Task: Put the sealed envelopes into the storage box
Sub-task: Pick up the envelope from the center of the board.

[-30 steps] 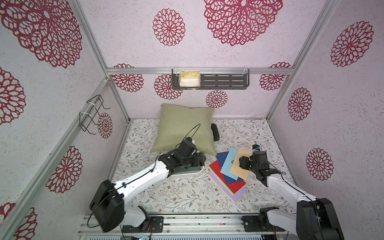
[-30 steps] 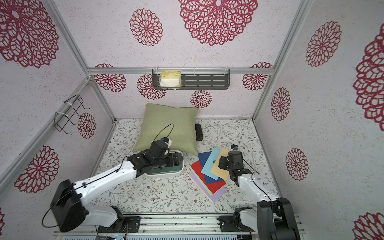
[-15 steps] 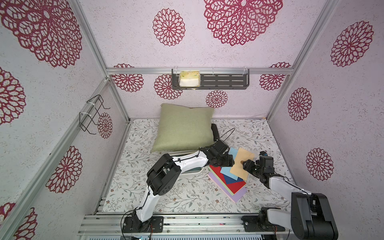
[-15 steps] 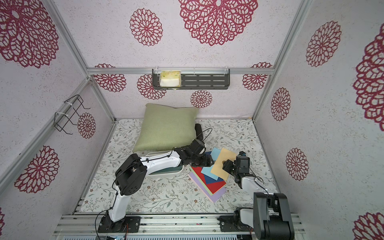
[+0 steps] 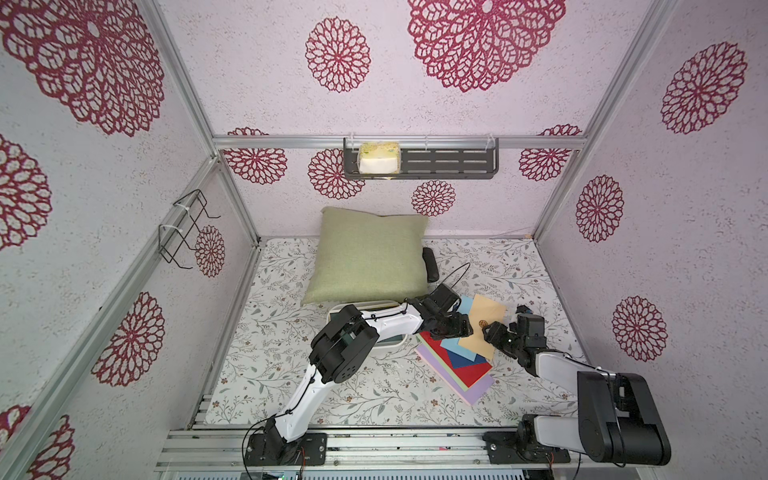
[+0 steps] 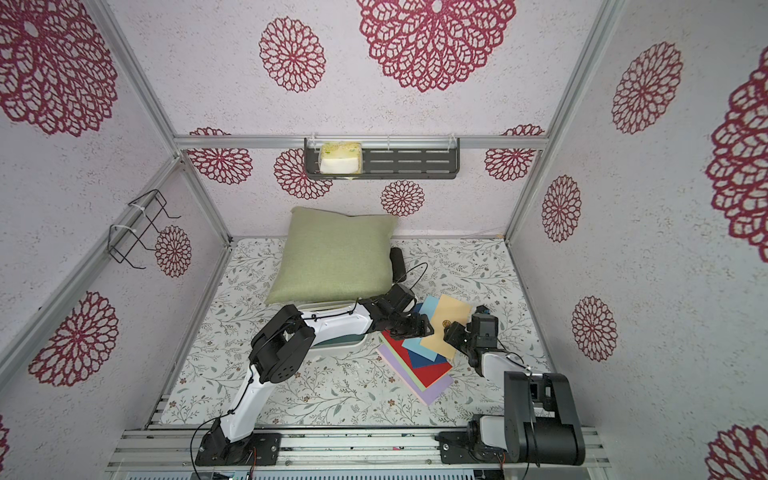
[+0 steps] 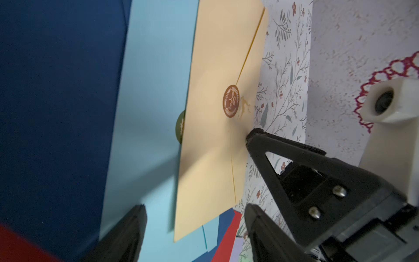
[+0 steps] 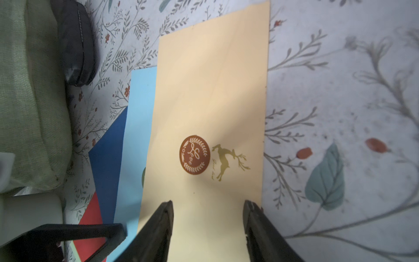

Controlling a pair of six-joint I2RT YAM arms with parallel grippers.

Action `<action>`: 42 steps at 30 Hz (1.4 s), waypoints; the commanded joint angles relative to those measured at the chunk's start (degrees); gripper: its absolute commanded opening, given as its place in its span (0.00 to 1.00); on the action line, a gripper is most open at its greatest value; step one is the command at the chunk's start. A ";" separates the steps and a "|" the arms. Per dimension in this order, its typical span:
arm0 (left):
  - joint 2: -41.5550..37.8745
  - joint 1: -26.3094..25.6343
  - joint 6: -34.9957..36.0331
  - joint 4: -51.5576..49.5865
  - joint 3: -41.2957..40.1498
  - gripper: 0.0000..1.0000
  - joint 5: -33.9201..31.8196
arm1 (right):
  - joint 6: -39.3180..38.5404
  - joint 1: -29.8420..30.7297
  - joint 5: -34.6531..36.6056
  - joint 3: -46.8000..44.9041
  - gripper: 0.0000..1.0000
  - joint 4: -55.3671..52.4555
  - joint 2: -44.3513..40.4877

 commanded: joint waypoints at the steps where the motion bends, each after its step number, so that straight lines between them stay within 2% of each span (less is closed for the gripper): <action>1: 2.24 -0.13 -1.32 0.81 0.23 0.76 1.66 | 0.93 -0.26 -1.57 -1.32 0.56 -0.39 1.25; 14: 3.52 0.13 -6.63 7.08 -1.37 0.74 6.43 | 1.23 -0.26 -4.95 -2.28 0.55 1.33 2.47; 21: 2.59 0.28 -10.15 16.44 -2.82 0.70 9.55 | 1.00 -0.25 -5.13 -2.29 0.55 1.42 2.42; 24: 2.99 0.20 -9.95 15.52 -1.22 0.61 9.45 | 1.02 -0.25 -5.13 -2.37 0.55 1.57 2.38; 29: 3.99 0.23 -8.88 10.76 0.37 0.27 7.53 | 1.06 -0.26 -6.19 -2.46 0.55 2.16 1.80; 34: 3.97 0.29 -6.99 5.99 1.59 0.01 5.45 | 1.20 -0.26 -7.56 -2.26 0.55 2.90 0.43; 36: 2.10 0.40 -4.55 2.32 1.72 0.00 2.77 | 0.55 -0.24 -7.35 -1.25 0.55 1.29 -1.32; 39: -5.28 0.94 1.88 -3.21 -1.21 0.00 -4.72 | -0.83 -0.26 -7.81 0.52 0.56 -1.43 -6.37; 42: -12.05 3.01 5.58 -1.86 -5.66 0.00 -3.86 | 0.63 -0.17 -10.92 -1.01 0.61 3.34 -13.61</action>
